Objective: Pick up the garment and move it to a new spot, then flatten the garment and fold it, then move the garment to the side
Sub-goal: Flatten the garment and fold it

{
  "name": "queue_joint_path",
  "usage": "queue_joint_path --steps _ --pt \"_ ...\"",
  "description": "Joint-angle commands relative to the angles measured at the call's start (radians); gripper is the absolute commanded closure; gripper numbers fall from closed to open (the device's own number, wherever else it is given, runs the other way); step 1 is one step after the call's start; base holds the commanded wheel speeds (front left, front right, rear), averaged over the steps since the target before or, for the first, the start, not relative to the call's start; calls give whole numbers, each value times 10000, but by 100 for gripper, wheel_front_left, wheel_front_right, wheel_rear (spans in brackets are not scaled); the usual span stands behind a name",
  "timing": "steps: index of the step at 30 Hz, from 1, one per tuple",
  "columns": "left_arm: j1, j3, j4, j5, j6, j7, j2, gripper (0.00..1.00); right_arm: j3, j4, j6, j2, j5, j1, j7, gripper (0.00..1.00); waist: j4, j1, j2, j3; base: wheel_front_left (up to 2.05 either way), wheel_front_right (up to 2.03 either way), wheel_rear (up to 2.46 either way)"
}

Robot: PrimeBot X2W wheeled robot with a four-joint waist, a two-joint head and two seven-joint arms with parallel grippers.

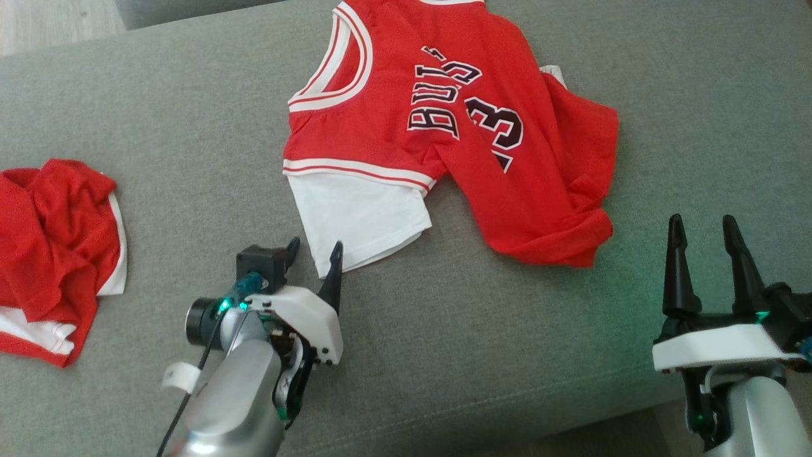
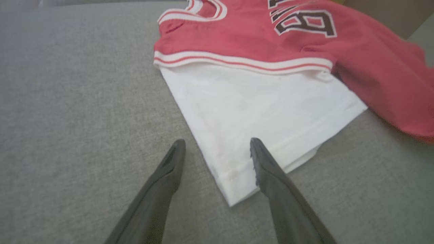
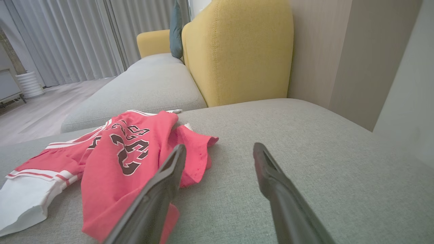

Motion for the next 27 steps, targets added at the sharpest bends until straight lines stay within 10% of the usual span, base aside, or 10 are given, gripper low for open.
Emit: queue_joint_path --steps 1,11,13,27 --pt "-393 198 -149 -45 29 15 95 0 215 -275 67 -61 65 -314 -119 0 -16 -1 0 3 0 0 0" --pt "-503 -353 865 -304 -220 1229 95 0 281 -116 67 -61 156 -463 -263 0 -172 -1 0 11 0 0 0" --pt "-532 -447 888 -392 -358 1361 95 100 269 -91 67 -61 161 -477 -292 0 -186 -1 0 13 0 0 0" --pt "-630 845 -1097 -938 238 -697 200 100 245 390 67 -61 80 -348 -161 0 270 -1 0 -220 0 0 0"
